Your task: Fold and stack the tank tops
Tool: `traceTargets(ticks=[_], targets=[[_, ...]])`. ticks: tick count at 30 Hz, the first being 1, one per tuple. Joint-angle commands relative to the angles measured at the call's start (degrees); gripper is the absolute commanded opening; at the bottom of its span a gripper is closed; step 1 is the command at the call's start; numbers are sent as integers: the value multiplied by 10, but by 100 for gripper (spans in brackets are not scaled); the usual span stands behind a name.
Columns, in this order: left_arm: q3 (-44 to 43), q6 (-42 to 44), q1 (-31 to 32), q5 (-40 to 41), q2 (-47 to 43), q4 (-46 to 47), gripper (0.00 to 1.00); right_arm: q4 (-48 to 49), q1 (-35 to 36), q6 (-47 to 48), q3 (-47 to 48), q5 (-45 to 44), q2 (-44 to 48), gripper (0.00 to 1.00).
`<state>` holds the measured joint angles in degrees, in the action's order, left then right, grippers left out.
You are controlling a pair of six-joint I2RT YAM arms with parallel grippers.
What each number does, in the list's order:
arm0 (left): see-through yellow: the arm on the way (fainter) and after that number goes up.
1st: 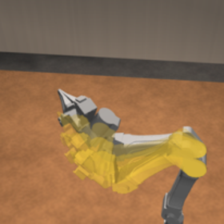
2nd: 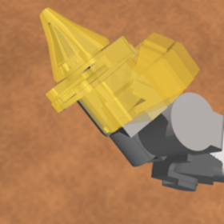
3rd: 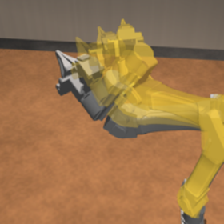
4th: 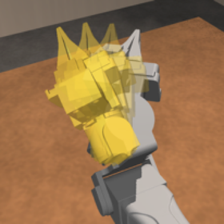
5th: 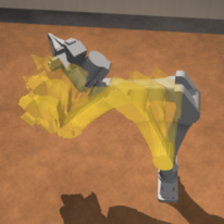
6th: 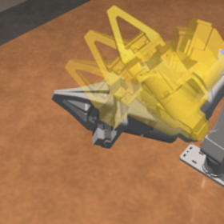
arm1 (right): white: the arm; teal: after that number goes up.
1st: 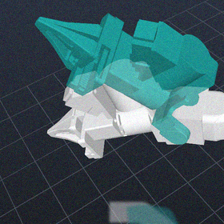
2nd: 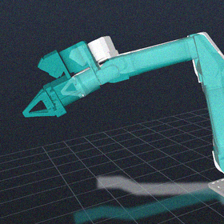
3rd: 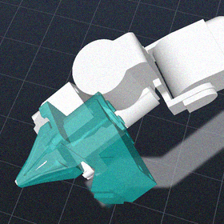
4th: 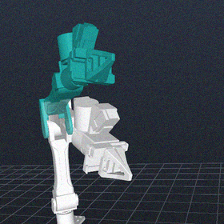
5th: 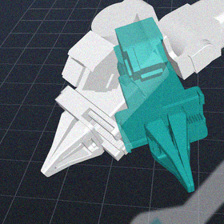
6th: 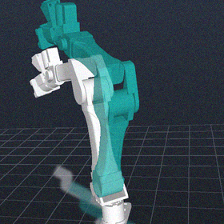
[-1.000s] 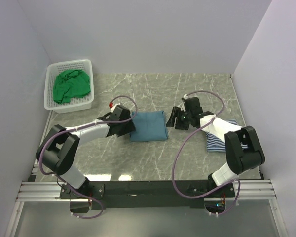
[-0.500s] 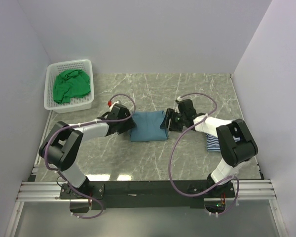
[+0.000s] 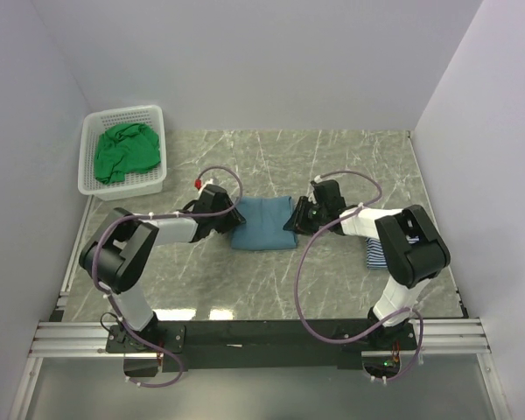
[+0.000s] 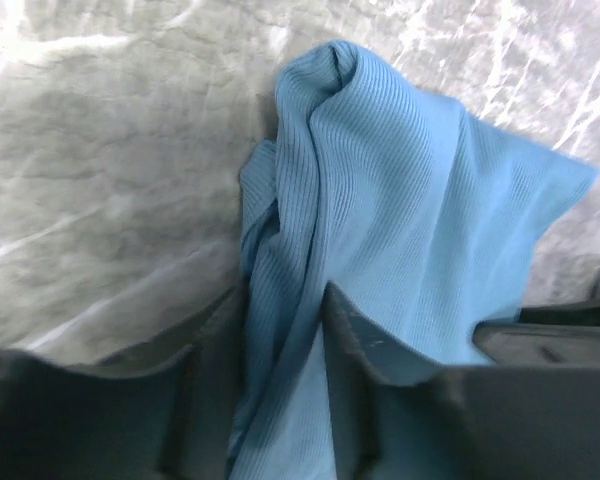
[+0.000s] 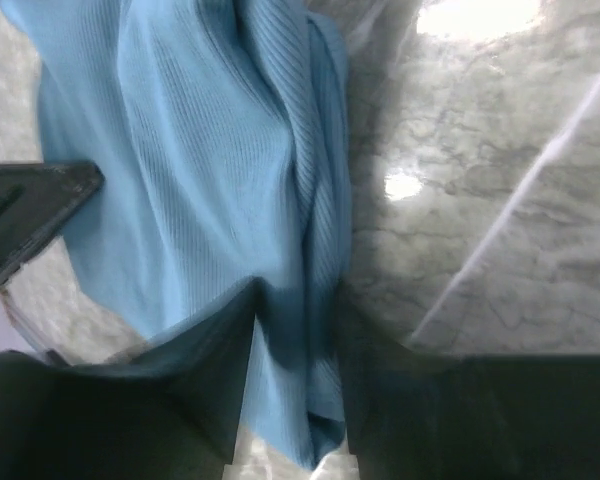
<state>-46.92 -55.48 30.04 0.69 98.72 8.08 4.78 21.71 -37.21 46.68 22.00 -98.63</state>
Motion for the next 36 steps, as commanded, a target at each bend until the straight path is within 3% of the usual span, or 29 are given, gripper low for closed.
traceTargets(ticks=[1,5,9,23,36], targets=[[26,-2,7,-22,47,-39,36,-7,11,-17,-2,2,-32,30],[24,-6,8,-33,53,-32,20,-21,12,-22,8,-6,-33,3],[10,-5,9,-56,37,-20,1,-40,12,-28,12,-30,-4,0],[-168,3,53,-97,25,-52,1,-177,4,-1,69,-128,152,0],[-345,-9,112,-129,122,-56,0,-295,-59,57,125,-173,236,0]])
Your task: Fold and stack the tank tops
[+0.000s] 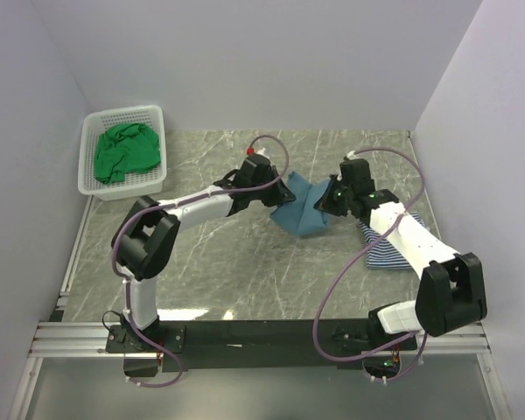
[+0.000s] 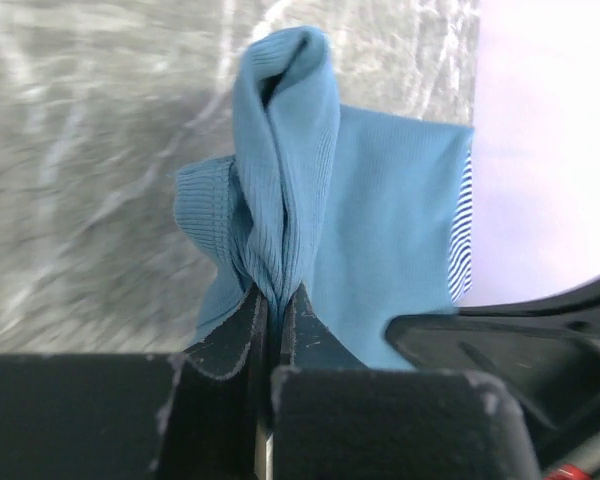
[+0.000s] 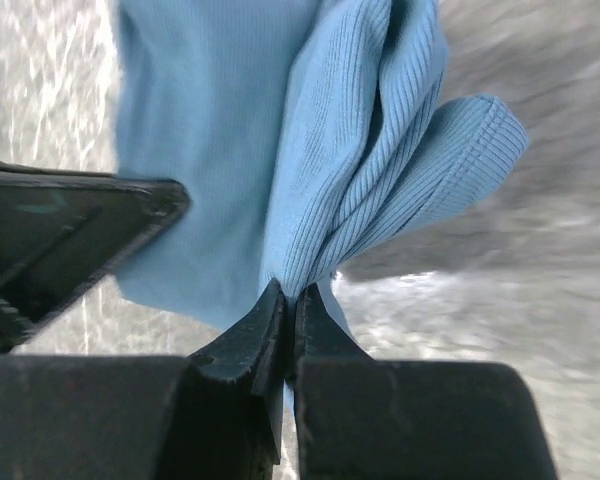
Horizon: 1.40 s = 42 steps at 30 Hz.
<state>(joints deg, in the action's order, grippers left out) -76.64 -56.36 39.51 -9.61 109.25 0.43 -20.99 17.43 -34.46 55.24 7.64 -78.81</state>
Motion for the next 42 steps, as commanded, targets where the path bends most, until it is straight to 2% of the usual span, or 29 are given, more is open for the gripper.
traceTargets(ticks=[1,8,20,28,36,38,39,40,41,42], targets=[[-55,-2,21,-27,24,27,1,-49,-20,32,38,-45,51,0],[-168,-4,64,-44,113,69,1,-98,-55,40,30,-108,117,0],[-348,-26,138,-80,265,167,1,-178,-172,65,8,-162,232,0],[-536,-44,169,-96,391,129,2,-205,-241,55,-23,-201,271,0],[-534,-53,170,-99,432,205,4,-202,-297,30,-84,-218,272,0],[-558,-53,169,-101,455,207,5,-208,-302,20,-85,-234,272,0],[-567,-53,170,-103,463,208,7,-212,-303,17,-82,-244,273,1],[-579,-53,169,-109,478,211,9,-221,-303,5,-83,-256,274,10],[-586,-53,170,-114,485,214,12,-224,-303,0,-84,-270,275,28],[-589,-53,169,-117,490,219,20,-229,-303,-2,-82,-271,279,41]])
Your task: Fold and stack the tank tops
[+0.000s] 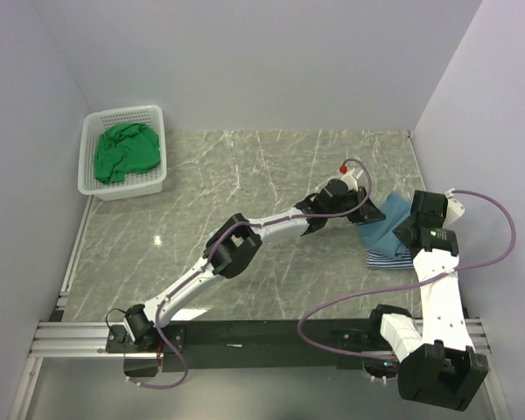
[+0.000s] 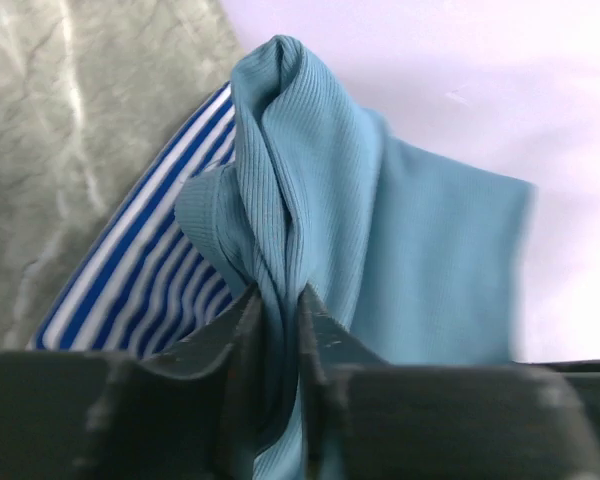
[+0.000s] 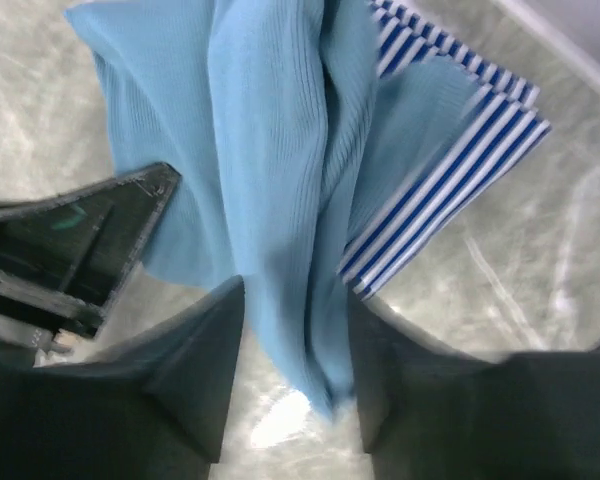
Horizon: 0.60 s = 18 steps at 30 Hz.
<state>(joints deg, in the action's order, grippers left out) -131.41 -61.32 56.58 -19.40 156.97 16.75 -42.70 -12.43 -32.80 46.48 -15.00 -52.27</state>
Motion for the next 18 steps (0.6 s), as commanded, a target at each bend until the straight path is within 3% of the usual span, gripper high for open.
traceTargets(ticks=[1,2,3,7,9,18], targets=[[-39,-3,-2,-18,15,57,25,-13,-4,-22,5,-47,18,57],[-35,0,-2,-16,14,57,29,-15,-4,-27,5,-55,24,83],[-31,5,-2,-14,12,59,38,-16,-4,-29,5,-62,37,84],[-5,2,-9,-13,-9,67,50,-19,-4,-26,8,-55,46,87],[15,-4,-16,-14,-24,90,65,-14,-4,-19,12,-36,40,88],[88,24,-52,18,-122,72,69,36,-4,-23,-2,30,31,90]])
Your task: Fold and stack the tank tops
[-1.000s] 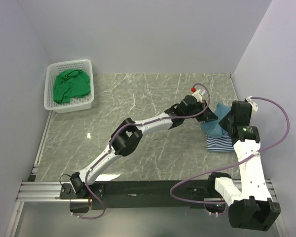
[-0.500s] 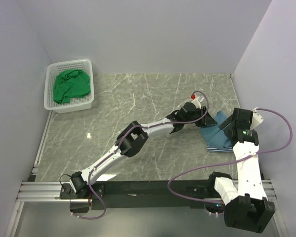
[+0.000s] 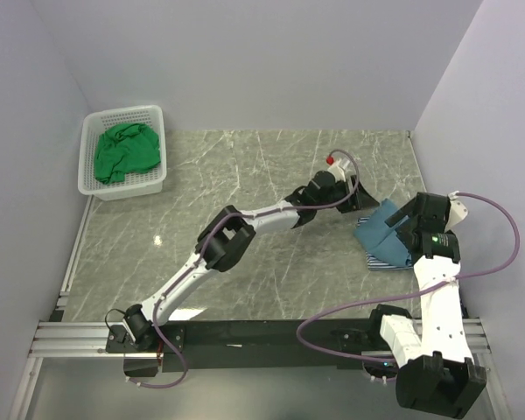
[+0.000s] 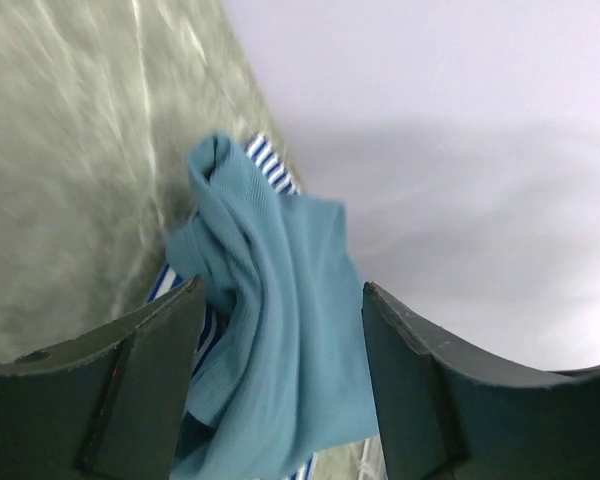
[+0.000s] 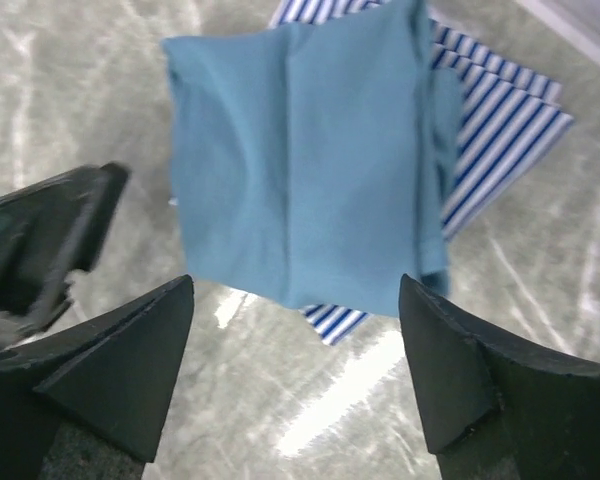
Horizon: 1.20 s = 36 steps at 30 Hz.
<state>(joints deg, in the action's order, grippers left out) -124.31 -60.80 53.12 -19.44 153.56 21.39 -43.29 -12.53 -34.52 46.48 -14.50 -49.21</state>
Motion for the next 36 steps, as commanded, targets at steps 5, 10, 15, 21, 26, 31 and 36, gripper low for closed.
traceTargets(ticks=[5,10,15,21,26,31,36], targets=[[96,20,-49,21,-148,24,66,90,-6,-39,-26,38,-45,81],[171,13,-71,12,-193,35,63,137,-35,-77,-86,47,-65,70],[260,4,-95,8,-242,56,61,107,-93,-133,-130,16,-55,59],[329,7,-115,10,-281,62,60,114,-156,-145,-176,27,-36,57],[362,12,-135,0,-306,68,60,110,-159,-122,-153,52,-45,61],[384,41,-157,6,-366,21,61,82,-157,-84,-102,73,-17,70],[417,80,-195,98,-475,-98,62,108,-87,-19,-9,153,15,77]])
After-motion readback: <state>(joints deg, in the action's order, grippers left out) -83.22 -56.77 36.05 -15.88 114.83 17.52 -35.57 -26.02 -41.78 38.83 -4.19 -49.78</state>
